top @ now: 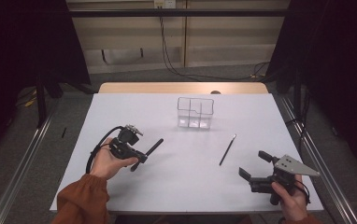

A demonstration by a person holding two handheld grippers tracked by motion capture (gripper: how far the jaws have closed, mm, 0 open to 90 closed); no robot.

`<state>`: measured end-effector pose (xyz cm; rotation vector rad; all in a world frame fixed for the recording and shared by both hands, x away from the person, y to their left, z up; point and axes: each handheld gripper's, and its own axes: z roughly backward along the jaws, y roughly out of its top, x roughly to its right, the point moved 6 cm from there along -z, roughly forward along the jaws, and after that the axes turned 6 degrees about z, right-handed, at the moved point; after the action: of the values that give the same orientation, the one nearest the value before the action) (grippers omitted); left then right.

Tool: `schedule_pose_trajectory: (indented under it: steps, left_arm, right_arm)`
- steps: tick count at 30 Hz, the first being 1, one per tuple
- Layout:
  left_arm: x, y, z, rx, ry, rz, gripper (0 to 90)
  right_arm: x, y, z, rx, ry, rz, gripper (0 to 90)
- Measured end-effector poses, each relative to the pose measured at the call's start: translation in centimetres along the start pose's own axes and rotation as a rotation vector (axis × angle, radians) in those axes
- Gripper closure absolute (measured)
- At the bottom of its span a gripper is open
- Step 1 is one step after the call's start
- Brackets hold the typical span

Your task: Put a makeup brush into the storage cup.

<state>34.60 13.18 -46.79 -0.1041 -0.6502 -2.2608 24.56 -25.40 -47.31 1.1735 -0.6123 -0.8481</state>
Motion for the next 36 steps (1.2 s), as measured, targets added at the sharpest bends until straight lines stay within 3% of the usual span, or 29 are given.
schedule_pose_trajectory:
  steps: [2, 16, 23, 27, 31, 36]
  left_arm:
    - [0.1, 0.0, 0.0, 0.019, -0.019, 0.005, 76.5]
    - [0.3, 0.3, 1.6, 0.200, -0.041, 0.014, 76.5]
    - [0.2, 0.1, 1.7, 0.232, -0.053, 0.001, 76.5]
    - [0.4, 0.2, 1.9, 0.278, -0.055, 0.002, 76.5]
    - [0.1, 0.0, 1.7, 0.329, -0.058, 0.027, 76.5]
    - [0.3, 0.0, 1.6, 0.388, -0.062, -0.002, 76.5]
  right_arm:
    - [0.0, 0.0, 0.0, -0.001, -0.001, 0.000, 0.0]
    - [0.0, 0.0, 0.0, 0.002, -0.001, -0.008, 0.0]
    - [0.0, 0.0, 0.0, 0.003, -0.001, -0.010, 0.0]
    - [0.0, 0.0, 0.0, 0.003, -0.001, -0.009, 0.0]
    - [0.0, 0.0, 0.0, 0.003, -0.002, -0.010, 0.0]
    - [0.0, 0.0, 0.0, 0.003, -0.001, -0.012, 0.0]
